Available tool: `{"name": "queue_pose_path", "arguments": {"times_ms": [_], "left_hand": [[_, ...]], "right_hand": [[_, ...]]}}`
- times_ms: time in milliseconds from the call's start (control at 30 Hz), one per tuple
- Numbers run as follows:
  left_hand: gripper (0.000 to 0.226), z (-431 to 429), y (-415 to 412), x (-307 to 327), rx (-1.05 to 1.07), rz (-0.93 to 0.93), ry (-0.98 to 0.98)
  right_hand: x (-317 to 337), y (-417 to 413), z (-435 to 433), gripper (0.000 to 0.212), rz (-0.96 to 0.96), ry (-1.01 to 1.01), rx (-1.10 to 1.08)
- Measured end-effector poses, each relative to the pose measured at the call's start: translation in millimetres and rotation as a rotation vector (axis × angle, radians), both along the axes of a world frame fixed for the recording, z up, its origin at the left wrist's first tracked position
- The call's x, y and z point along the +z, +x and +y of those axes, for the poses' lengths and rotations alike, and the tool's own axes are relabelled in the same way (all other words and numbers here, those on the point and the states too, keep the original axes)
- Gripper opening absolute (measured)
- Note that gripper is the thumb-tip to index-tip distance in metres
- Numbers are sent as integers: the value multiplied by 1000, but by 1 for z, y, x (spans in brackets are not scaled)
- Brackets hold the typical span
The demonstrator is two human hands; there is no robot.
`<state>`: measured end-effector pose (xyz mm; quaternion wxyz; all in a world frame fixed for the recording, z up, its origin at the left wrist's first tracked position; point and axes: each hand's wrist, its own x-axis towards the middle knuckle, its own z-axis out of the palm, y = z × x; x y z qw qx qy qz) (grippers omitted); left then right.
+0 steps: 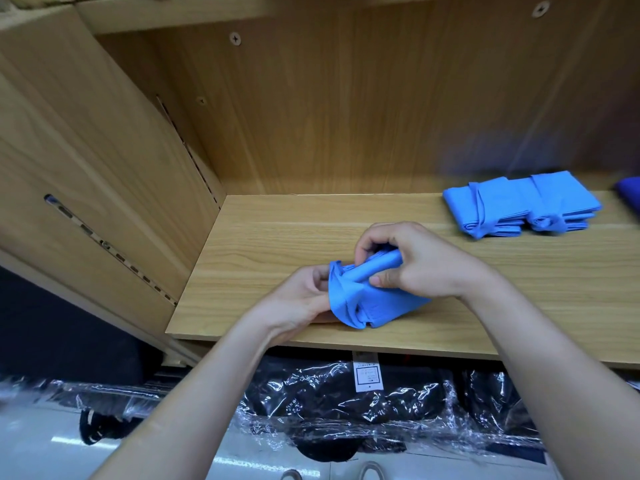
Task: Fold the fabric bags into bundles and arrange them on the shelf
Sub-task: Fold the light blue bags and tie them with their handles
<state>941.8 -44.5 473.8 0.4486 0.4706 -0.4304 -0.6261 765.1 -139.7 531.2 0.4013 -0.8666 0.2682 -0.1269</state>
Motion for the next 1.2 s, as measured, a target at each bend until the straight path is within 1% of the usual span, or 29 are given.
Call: {"name": "queue_pose_path", "arguments": {"times_ms": [100, 200, 267, 333, 367, 433, 533, 600, 667, 700, 767, 800, 900, 933, 1000, 1100, 1167, 1200], "left_hand": [[35, -5, -4, 6, 54, -144, -61], [28, -7, -9, 10, 142, -229, -138], [22, -5, -11, 10, 209, -261, -161], [22, -3, -11, 9, 323, -248, -162], [22, -3, -11, 10, 394, -231, -164], [21, -1, -11, 12, 479, -207, -163], [27, 5, -16, 10, 454, -168, -118], [40, 8, -14, 11, 401, -90, -51], [49, 11, -9, 17, 335, 105, 58], [50, 11, -6, 20, 313, 199, 99], [44, 13, -3, 27, 312, 304, 143], [38, 14, -3, 30, 327, 315, 162], [25, 17, -5, 34, 383, 168, 188], [21, 17, -7, 36, 411, 148, 203], [5, 16, -8, 39, 485, 156, 254], [12, 15, -7, 45, 517, 167, 303], [21, 17, -8, 49, 459, 153, 290], [20, 18, -11, 52, 416, 126, 280]], "right_hand": [[5, 7, 3, 38, 32, -32, 39], [4, 12, 5, 42, -22, -29, 25], [-4, 12, 4, 52, -107, 48, -72], [-15, 7, 2, 59, -142, 112, -211], [-20, 3, 1, 57, -131, 129, -259], [-30, 0, 3, 45, -152, 160, -267], [-34, 0, 11, 35, -263, 149, -263], [-33, -1, 11, 35, -276, 98, -287], [-31, -3, 8, 33, -237, 29, -315], [-30, -4, 6, 31, -211, -12, -317], [-28, -4, 4, 32, -154, -96, -294], [-27, -5, 4, 31, -124, -134, -278], [-30, -9, 1, 26, -30, -204, -237], [-31, -10, 0, 27, -4, -220, -231], [-30, -10, 1, 28, 29, -268, -207], [-28, -7, 7, 28, 90, -347, -151], [-27, -4, 11, 27, 153, -426, -131], [-26, -3, 13, 27, 179, -461, -131]]}}
